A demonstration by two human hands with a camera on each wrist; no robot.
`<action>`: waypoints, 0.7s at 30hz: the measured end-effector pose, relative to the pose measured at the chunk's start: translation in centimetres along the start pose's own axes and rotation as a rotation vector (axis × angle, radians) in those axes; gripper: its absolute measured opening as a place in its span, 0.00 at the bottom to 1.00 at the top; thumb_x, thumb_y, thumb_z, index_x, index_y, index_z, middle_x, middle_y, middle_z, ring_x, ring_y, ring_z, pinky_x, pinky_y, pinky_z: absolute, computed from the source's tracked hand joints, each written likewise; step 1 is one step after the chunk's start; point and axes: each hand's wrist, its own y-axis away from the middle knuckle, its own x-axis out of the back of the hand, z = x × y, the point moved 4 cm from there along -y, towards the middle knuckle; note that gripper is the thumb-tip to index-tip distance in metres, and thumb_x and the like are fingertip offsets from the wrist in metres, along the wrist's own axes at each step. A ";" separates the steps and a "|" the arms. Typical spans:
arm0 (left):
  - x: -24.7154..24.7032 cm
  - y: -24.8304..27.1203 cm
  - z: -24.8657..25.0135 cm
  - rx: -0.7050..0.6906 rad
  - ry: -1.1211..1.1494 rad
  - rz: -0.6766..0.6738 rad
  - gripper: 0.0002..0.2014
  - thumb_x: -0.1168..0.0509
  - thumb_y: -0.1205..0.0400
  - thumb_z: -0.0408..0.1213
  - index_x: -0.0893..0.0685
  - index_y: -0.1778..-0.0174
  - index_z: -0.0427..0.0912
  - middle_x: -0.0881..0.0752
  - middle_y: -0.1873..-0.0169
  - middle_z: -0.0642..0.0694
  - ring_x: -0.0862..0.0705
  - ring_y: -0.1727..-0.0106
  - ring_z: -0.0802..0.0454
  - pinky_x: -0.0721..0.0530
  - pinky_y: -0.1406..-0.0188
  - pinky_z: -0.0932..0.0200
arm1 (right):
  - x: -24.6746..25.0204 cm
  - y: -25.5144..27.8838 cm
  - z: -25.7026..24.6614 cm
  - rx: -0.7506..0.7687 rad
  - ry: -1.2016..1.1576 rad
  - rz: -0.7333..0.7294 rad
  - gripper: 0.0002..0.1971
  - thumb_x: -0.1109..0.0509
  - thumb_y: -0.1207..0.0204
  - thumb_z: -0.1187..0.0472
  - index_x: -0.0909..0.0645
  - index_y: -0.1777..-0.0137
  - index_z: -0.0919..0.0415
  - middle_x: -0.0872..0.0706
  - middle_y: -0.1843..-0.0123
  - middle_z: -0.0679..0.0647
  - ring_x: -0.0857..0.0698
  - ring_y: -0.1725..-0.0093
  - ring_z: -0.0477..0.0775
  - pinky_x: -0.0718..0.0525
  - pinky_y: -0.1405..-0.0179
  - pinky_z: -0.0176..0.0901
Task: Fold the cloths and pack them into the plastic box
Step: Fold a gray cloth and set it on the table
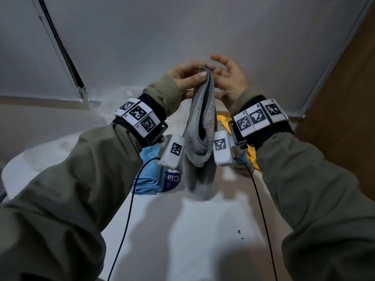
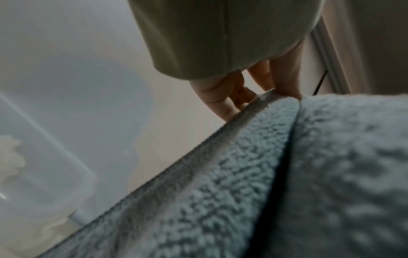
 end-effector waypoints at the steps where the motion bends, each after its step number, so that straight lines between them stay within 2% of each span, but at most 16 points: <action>1: 0.2 -0.1 0.0 -0.014 -0.049 0.065 0.08 0.34 0.29 0.31 0.19 0.55 0.40 0.15 0.63 0.49 0.14 0.66 0.59 0.15 0.68 0.68 | 0.1 0.0 -0.1 0.000 0.086 0.050 0.19 0.26 0.32 0.69 0.26 0.47 0.50 0.21 0.56 0.51 0.16 0.56 0.49 0.14 0.56 0.49; 2: 0.4 -0.2 0.0 -0.036 -0.093 0.131 0.06 0.33 0.30 0.33 0.19 0.58 0.41 0.16 0.65 0.50 0.16 0.68 0.60 0.16 0.70 0.69 | 0.3 0.1 -0.2 0.020 0.161 0.097 0.19 0.25 0.36 0.66 0.26 0.50 0.48 0.21 0.56 0.49 0.18 0.54 0.50 0.15 0.53 0.50; 4: 1.1 -0.5 0.1 -0.069 -0.131 0.229 0.05 0.32 0.32 0.34 0.20 0.63 0.43 0.16 0.71 0.54 0.18 0.69 0.61 0.18 0.68 0.66 | 0.5 0.3 -0.7 0.093 0.239 0.141 0.13 0.26 0.40 0.61 0.24 0.58 0.47 0.20 0.58 0.45 0.19 0.55 0.46 0.19 0.57 0.45; 6: 1.9 -0.7 0.2 -0.079 -0.126 0.280 0.04 0.32 0.32 0.35 0.19 0.64 0.44 0.15 0.76 0.56 0.18 0.70 0.61 0.18 0.63 0.63 | 0.1 0.8 -1.1 0.134 0.239 0.086 0.06 0.27 0.37 0.60 0.19 0.68 0.47 0.17 0.64 0.40 0.18 0.60 0.39 0.21 0.58 0.40; 8: 2.4 -0.9 0.4 -0.085 -0.119 0.314 0.04 0.32 0.32 0.36 0.20 0.64 0.44 0.15 0.77 0.57 0.18 0.70 0.62 0.19 0.61 0.62 | -0.5 1.4 -1.0 0.150 0.339 -0.013 0.09 0.27 0.33 0.60 0.16 0.71 0.46 0.16 0.64 0.42 0.17 0.61 0.35 0.20 0.55 0.37; 10: 2.6 -0.8 0.7 -0.100 -0.097 0.335 0.04 0.32 0.31 0.36 0.20 0.63 0.44 0.15 0.78 0.58 0.19 0.71 0.64 0.22 0.63 0.63 | -0.9 1.7 0.3 0.158 0.575 -0.069 0.01 0.27 0.31 0.54 0.14 0.63 0.48 0.18 0.53 0.51 0.17 0.47 0.45 0.19 0.41 0.45; 12: 2.7 -0.8 0.9 -0.126 -0.062 0.334 0.01 0.33 0.28 0.34 0.19 0.64 0.43 0.16 0.78 0.58 0.20 0.73 0.64 0.23 0.66 0.65 | -0.6 1.8 2.3 0.068 0.882 -0.159 0.12 0.30 0.29 0.44 0.14 0.50 0.47 0.26 0.43 0.52 0.23 0.36 0.56 0.25 0.31 0.56; 13: 2.8 -0.7 0.9 -0.131 -0.055 0.341 0.03 0.33 0.25 0.32 0.19 0.64 0.43 0.15 0.78 0.58 0.19 0.73 0.64 0.22 0.67 0.67 | -0.5 2.1 3.3 -0.001 0.988 -0.227 0.16 0.32 0.27 0.41 0.14 0.45 0.48 0.29 0.41 0.52 0.25 0.36 0.57 0.27 0.29 0.55; 15: 3.2 -0.5 0.8 -0.121 -0.067 0.354 0.06 0.34 0.23 0.32 0.18 0.66 0.45 0.16 0.77 0.58 0.20 0.72 0.63 0.22 0.67 0.67 | -0.4 2.6 4.1 -0.057 1.096 -0.263 0.20 0.34 0.25 0.43 0.17 0.39 0.52 0.31 0.42 0.52 0.28 0.39 0.53 0.27 0.31 0.49; 18: 3.9 -0.4 0.7 -0.109 -0.058 0.366 0.04 0.33 0.26 0.36 0.17 0.67 0.47 0.16 0.77 0.58 0.19 0.72 0.63 0.22 0.67 0.66 | 0.0 2.2 3.9 0.032 1.145 -0.173 0.21 0.31 0.25 0.48 0.23 0.34 0.55 0.26 0.38 0.55 0.27 0.39 0.51 0.28 0.34 0.43; 20: 4.2 -0.3 0.6 -0.110 -0.057 0.384 0.06 0.35 0.22 0.34 0.18 0.64 0.46 0.16 0.77 0.58 0.20 0.72 0.63 0.22 0.69 0.67 | -0.1 1.9 4.2 0.009 1.156 -0.242 0.27 0.29 0.25 0.52 0.28 0.27 0.55 0.27 0.32 0.57 0.25 0.34 0.55 0.27 0.38 0.40; 21: 4.4 -0.4 0.5 -0.107 -0.059 0.394 0.08 0.35 0.21 0.32 0.18 0.64 0.46 0.16 0.77 0.58 0.20 0.72 0.63 0.22 0.69 0.66 | -0.3 2.0 4.6 -0.052 1.140 -0.312 0.28 0.29 0.25 0.54 0.29 0.25 0.55 0.28 0.32 0.56 0.24 0.35 0.56 0.21 0.45 0.38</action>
